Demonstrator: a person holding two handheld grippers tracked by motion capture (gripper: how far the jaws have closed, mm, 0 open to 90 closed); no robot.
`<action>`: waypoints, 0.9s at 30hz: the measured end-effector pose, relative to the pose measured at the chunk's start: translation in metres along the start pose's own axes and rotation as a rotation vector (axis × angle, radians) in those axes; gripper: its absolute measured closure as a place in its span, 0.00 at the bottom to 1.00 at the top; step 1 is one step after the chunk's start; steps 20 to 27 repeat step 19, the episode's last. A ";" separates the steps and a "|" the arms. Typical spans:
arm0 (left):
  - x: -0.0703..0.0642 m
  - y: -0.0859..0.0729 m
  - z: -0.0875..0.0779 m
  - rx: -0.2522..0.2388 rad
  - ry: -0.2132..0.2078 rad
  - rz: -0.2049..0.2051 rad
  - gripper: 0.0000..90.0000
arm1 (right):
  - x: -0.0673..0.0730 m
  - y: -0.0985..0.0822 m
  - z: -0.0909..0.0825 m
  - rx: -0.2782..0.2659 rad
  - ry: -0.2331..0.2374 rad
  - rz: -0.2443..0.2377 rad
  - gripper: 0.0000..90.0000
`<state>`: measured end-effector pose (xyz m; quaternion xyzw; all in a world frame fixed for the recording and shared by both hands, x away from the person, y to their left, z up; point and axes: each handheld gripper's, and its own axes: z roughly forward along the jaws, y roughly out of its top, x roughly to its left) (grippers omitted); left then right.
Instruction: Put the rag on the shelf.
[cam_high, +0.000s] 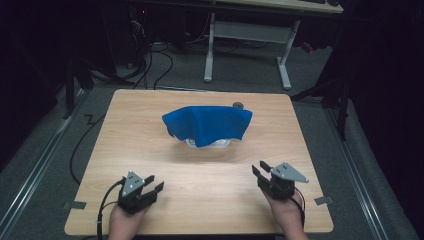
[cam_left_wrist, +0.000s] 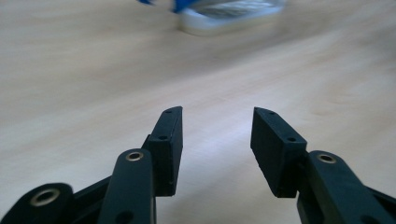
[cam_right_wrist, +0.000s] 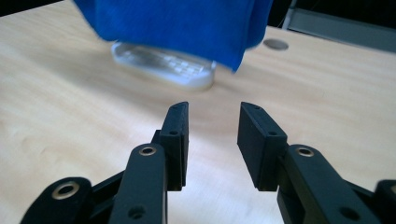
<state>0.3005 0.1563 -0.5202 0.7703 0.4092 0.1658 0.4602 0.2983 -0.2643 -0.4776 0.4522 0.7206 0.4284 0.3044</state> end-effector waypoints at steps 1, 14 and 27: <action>-0.007 -0.001 0.003 0.018 -0.019 0.032 0.60 | 0.004 -0.011 -0.004 -0.002 0.003 0.013 0.72; 0.001 0.002 0.015 0.017 -0.023 0.053 0.57 | 0.012 -0.026 0.021 0.077 0.049 -0.080 0.64; 0.006 0.001 0.013 0.012 -0.020 0.035 0.57 | 0.008 -0.026 0.018 0.072 0.034 -0.057 0.64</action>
